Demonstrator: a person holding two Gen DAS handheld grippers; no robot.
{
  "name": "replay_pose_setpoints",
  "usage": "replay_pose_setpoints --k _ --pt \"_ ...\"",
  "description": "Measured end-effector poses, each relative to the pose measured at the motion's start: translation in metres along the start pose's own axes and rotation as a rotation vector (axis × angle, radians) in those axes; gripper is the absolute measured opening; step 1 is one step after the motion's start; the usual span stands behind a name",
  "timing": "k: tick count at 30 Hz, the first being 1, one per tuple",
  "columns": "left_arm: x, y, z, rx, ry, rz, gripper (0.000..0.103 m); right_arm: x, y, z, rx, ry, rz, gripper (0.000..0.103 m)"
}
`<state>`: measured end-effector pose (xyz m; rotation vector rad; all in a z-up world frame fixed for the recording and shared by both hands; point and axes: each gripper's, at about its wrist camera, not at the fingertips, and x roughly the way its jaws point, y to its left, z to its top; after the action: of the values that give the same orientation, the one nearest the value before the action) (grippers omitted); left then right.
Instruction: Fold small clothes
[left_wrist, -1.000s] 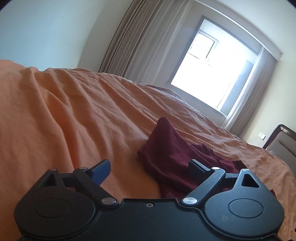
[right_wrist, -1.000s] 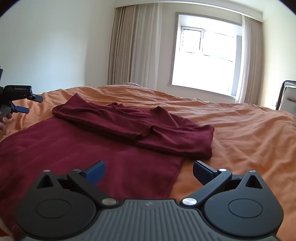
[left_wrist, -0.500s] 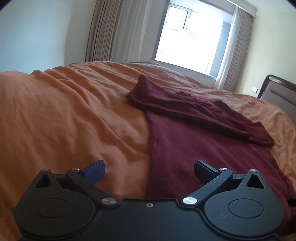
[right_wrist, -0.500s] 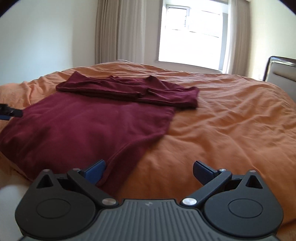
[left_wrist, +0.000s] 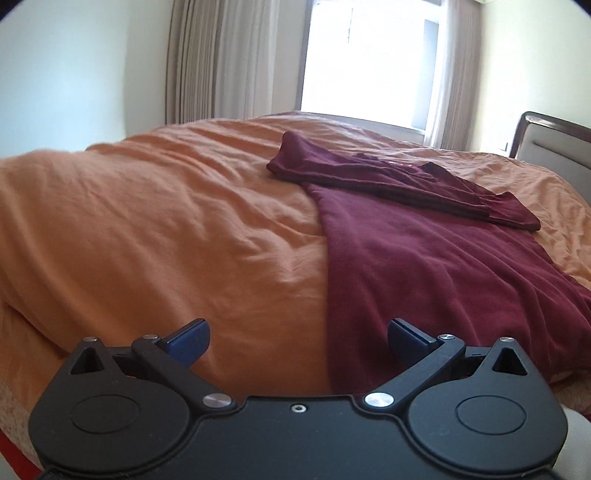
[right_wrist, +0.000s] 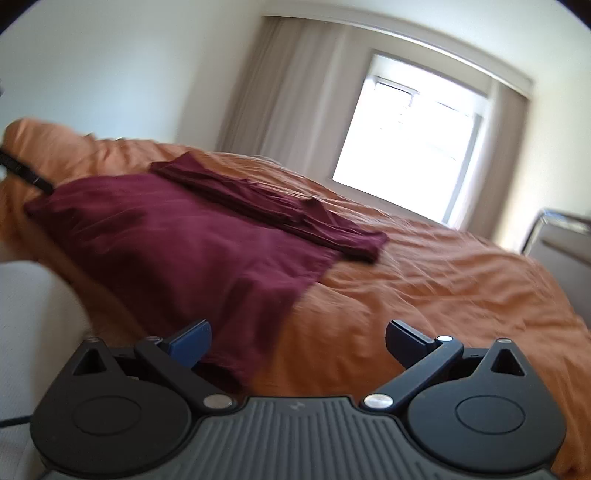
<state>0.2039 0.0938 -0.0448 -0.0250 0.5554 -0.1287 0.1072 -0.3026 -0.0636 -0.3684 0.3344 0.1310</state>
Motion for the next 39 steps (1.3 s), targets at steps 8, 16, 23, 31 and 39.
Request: replay_pose_setpoints --k 8,16,23,31,39 --pt "-0.002 -0.039 -0.004 0.103 -0.022 -0.028 0.102 0.017 0.054 -0.014 -0.254 -0.012 -0.019 0.103" --pt "-0.003 -0.057 0.002 0.088 -0.023 -0.08 0.102 0.023 0.089 -0.024 -0.449 -0.111 -0.168 0.103" --pt "-0.012 -0.071 0.003 0.129 -0.046 -0.105 0.102 0.01 0.101 -0.03 -0.512 -0.21 -0.144 0.075" --pt "-0.021 -0.084 -0.007 0.169 -0.037 -0.141 0.102 0.008 0.107 -0.013 -0.448 -0.181 -0.033 0.018" --pt "-0.028 -0.112 -0.027 0.28 -0.06 -0.192 0.102 -0.003 0.053 0.042 -0.076 -0.152 0.106 0.011"
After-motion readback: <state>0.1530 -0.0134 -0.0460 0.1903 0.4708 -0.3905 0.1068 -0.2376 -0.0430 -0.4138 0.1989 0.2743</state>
